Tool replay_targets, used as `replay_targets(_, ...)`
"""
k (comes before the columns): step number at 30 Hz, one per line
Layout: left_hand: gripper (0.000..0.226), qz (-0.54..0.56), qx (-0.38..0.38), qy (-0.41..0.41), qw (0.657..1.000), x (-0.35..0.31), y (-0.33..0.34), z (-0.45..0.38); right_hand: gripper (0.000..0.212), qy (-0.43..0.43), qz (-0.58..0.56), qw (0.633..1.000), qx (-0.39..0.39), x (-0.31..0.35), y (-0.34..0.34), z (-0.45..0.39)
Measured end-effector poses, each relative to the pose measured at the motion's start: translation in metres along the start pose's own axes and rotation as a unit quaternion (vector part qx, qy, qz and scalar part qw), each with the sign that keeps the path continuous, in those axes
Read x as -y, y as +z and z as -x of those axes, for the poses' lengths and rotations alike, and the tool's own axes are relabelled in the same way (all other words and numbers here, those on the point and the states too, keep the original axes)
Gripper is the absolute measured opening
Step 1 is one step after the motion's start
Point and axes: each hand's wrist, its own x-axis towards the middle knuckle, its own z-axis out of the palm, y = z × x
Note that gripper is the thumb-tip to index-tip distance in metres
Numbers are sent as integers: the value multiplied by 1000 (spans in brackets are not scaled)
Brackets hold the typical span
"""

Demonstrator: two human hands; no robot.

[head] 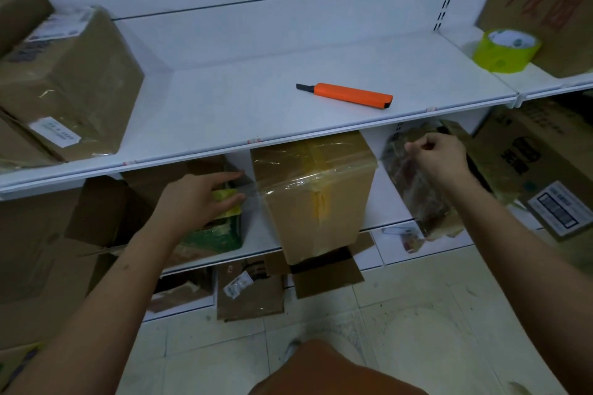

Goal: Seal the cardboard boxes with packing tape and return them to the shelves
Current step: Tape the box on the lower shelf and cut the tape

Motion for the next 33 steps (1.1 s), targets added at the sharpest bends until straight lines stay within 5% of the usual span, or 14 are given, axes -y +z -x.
replay_targets(3, 50, -33, 31, 5, 999, 1, 13, -13, 20, 27, -6, 999, 19, -7, 9, -6)
replay_targets(6, 51, -30, 58, 17, 998, -1, 28, -20, 11, 142, -88, 982, 91, -27, 33, -10)
replay_targets(11, 75, -49, 70, 59, 995, -23, 56, -30, 8, 225, -147, 955, 125, -41, 71, -16)
replay_targets(15, 90, 33, 54, 74, 995, -20, 64, -35, 67, 161, -21, 984, 70, -66, 65, -18)
replay_targets(19, 77, 74, 56, 95, 991, -24, 69, -40, 40, -43, 15, 989, -137, -66, 53, -1)
replay_targets(23, 76, 92, 56, 100, 989, -33, 74, -39, 46, -174, 68, 969, -164, -32, 66, 12)
replay_targets(27, 74, 121, 52, 94, 987, -42, 78, -33, 57, -102, -82, 988, -85, -22, 110, 32)
replay_targets(33, 71, 152, 45, 75, 985, -43, 83, -25, 61, -44, -146, 979, -138, -14, 136, 34)
